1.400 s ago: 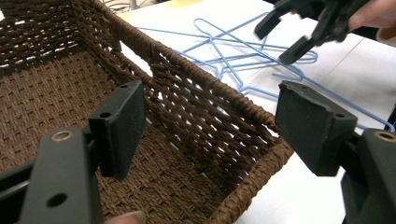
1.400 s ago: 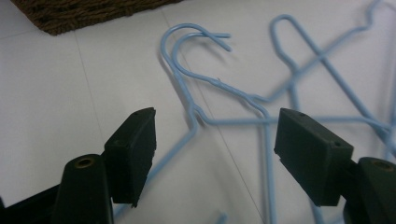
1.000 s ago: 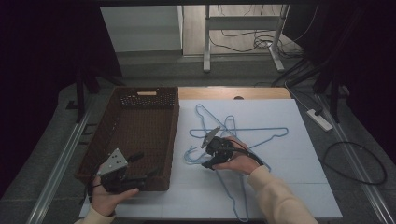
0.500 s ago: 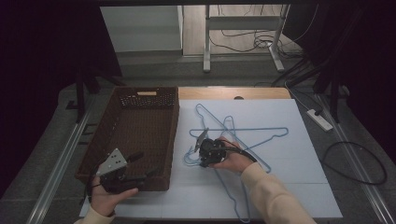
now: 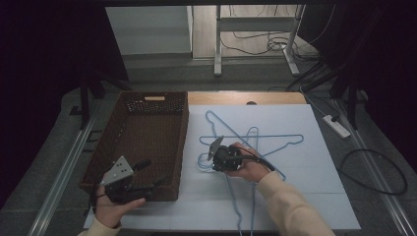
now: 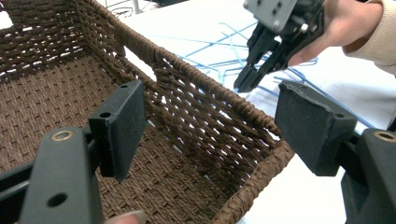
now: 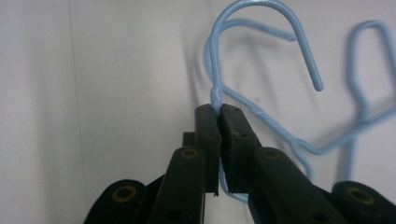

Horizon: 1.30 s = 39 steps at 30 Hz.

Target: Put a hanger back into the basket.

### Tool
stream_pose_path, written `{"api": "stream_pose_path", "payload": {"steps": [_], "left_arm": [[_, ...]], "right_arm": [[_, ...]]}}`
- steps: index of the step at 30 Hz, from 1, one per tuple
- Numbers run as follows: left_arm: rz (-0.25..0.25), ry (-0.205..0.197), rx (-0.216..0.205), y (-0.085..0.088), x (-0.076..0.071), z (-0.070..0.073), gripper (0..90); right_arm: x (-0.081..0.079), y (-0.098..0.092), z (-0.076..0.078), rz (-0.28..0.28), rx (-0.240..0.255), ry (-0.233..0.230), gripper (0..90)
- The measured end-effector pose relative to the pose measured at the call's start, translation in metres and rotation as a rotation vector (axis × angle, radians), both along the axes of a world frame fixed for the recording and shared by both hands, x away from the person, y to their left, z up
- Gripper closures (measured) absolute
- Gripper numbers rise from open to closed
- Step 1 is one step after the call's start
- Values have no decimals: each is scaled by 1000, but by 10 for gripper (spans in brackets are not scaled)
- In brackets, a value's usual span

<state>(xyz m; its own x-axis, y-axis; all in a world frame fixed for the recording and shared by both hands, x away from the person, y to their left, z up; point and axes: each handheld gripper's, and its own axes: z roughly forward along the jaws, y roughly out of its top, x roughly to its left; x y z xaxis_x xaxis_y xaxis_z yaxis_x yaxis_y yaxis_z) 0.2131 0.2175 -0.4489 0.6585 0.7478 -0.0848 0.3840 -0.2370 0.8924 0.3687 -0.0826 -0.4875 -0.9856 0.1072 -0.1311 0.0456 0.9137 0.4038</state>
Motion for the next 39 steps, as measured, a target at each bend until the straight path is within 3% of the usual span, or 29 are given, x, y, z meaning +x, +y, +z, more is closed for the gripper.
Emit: {"api": "stream_pose_path", "payload": {"steps": [2, 5, 6, 8, 9, 11, 12, 13, 15, 19, 26, 39], "left_arm": [[0, -4, -4, -1, -1, 1, 254], [-3, -7, -5, -2, -2, 3, 254], [-6, -8, -6, -2, -2, 3, 254], [-9, -7, -7, -4, -2, 5, 254], [-13, -6, -6, -6, -3, 6, 254], [-19, -5, -6, -8, -3, 7, 254], [-19, -5, -6, -8, -3, 7, 254], [-24, -3, -5, -11, -3, 8, 254], [-26, -3, -5, -12, -4, 8, 254], [-34, -1, -2, -17, -3, 10, 254], [-53, 16, -1, -29, -2, 14, 260], [-131, 106, 8, -77, 11, 24, 267]], "right_arm": [[0, -9, 12, -34, 61, -25, 869], [0, -14, 17, -53, 94, -34, 869], [-1, -24, 24, -89, 148, -39, 870], [-1, -26, 26, -98, 157, -37, 870], [-2, -35, 31, -132, 208, -36, 870], [-3, -42, 35, -157, 252, -36, 870], [-3, -42, 35, -157, 252, -36, 870], [-4, -49, 38, -179, 292, -35, 870], [-4, -52, 40, -191, 310, -37, 870], [-7, -67, 48, -238, 396, -46, 870], [-12, -74, 59, -283, 454, -61, 870], [-21, -80, 77, -366, 529, -115, 871]]}}
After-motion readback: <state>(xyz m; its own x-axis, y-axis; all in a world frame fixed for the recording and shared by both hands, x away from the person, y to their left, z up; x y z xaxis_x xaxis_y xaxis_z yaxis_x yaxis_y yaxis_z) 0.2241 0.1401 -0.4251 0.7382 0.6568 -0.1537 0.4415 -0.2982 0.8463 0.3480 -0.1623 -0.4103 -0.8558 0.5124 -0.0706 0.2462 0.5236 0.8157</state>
